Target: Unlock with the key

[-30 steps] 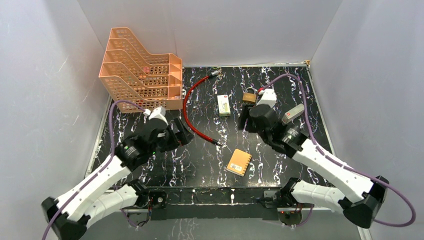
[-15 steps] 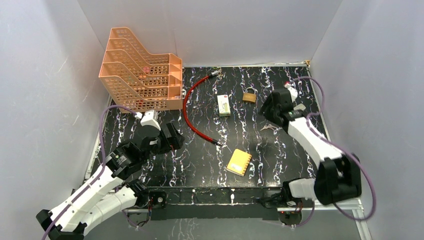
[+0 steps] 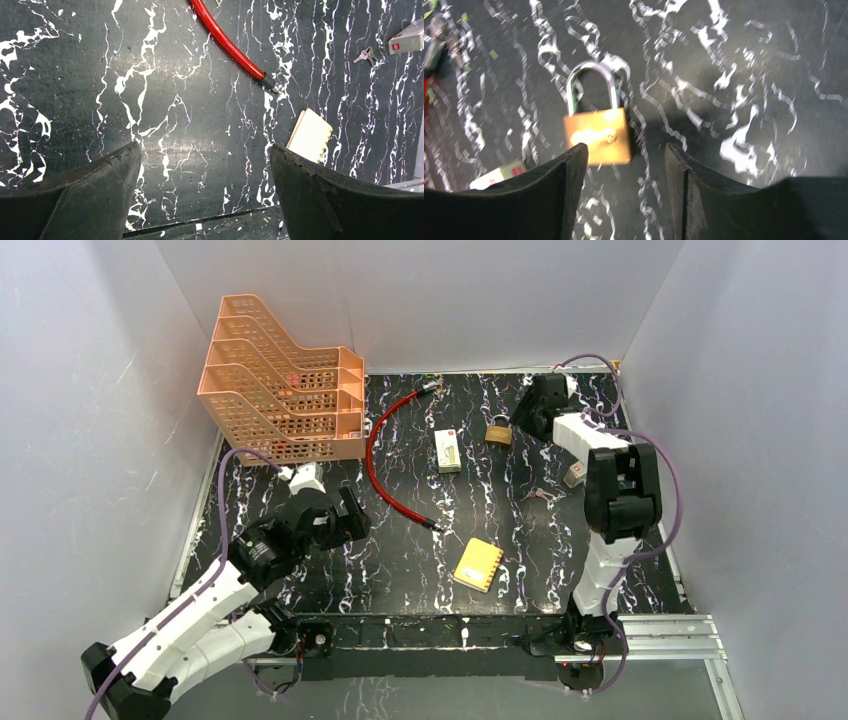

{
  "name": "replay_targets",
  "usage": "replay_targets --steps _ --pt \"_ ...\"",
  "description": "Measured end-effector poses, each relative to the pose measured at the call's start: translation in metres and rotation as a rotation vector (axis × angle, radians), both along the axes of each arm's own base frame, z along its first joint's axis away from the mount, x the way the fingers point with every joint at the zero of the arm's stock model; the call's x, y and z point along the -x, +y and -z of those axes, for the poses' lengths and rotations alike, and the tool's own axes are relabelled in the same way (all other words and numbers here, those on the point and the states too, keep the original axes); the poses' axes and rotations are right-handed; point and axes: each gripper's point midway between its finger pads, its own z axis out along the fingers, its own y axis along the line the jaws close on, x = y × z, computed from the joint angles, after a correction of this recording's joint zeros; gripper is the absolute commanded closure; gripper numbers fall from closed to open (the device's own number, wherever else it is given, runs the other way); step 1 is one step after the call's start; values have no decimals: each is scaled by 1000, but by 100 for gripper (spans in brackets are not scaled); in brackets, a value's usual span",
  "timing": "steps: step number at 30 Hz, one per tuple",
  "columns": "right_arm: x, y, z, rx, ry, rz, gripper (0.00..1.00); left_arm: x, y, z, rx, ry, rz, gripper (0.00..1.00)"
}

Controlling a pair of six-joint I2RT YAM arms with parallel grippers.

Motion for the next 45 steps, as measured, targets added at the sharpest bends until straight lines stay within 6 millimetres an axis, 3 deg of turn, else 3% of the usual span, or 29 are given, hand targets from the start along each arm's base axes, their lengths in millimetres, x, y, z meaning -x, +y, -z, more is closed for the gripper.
replay_targets --steps 4,8,17,21,33,38,45 --pt "-29 -17 22 23 16 -1 41 -1 -1 6 -15 20 -4 4" --pt "-46 -17 41 47 30 -39 38 -2 -1 11 -33 37 -4 4" --pt "-66 -4 43 35 12 -112 41 -3 -1 15 -47 48 -3 4" --pt "-66 -2 53 30 29 -125 44 -3 -2 19 -60 63 -4 4" --pt "-66 6 58 144 49 -192 50 -5 -3 27 -81 87 -4 4" --pt "-63 15 60 238 49 -236 60 -5 -4 27 -81 88 -3 5" --pt "-59 23 63 330 54 -246 90 -3 -5 21 -45 78 -7 6"
